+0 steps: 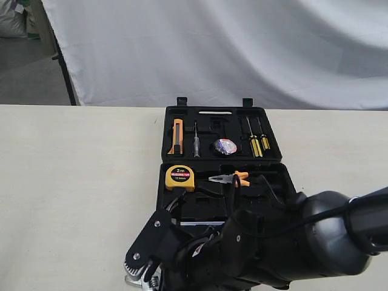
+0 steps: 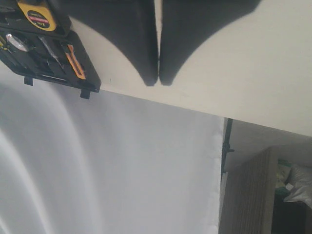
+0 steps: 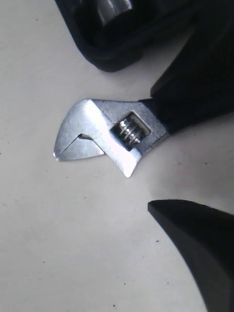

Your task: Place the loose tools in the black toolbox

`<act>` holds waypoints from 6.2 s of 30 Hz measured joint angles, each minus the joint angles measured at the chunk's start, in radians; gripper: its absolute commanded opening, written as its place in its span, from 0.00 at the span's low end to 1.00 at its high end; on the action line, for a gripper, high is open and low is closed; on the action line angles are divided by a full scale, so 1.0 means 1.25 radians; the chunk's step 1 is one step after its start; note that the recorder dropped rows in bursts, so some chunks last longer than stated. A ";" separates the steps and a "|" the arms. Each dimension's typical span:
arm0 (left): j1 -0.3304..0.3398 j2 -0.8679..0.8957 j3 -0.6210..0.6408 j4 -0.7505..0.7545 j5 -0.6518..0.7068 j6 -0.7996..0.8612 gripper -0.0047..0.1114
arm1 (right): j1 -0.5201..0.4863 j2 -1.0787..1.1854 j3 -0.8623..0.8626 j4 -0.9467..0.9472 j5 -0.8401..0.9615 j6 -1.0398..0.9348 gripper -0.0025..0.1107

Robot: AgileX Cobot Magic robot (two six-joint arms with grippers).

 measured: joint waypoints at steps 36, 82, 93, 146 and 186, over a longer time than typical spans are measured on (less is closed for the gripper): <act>0.000 0.000 0.000 0.000 0.000 0.000 0.05 | -0.010 0.036 -0.010 0.008 -0.046 0.010 0.52; 0.000 0.000 0.000 0.000 0.000 0.000 0.05 | 0.040 0.108 -0.185 -0.065 0.244 -0.039 0.62; 0.000 0.000 0.000 0.000 0.000 0.000 0.05 | 0.049 0.109 -0.204 -0.280 0.260 0.143 0.62; 0.000 0.000 0.000 0.000 0.000 0.000 0.05 | 0.101 -0.008 -0.199 -0.721 0.348 0.560 0.02; 0.000 0.000 0.000 0.000 0.000 0.000 0.05 | 0.101 0.069 -0.199 -0.726 0.245 0.651 0.46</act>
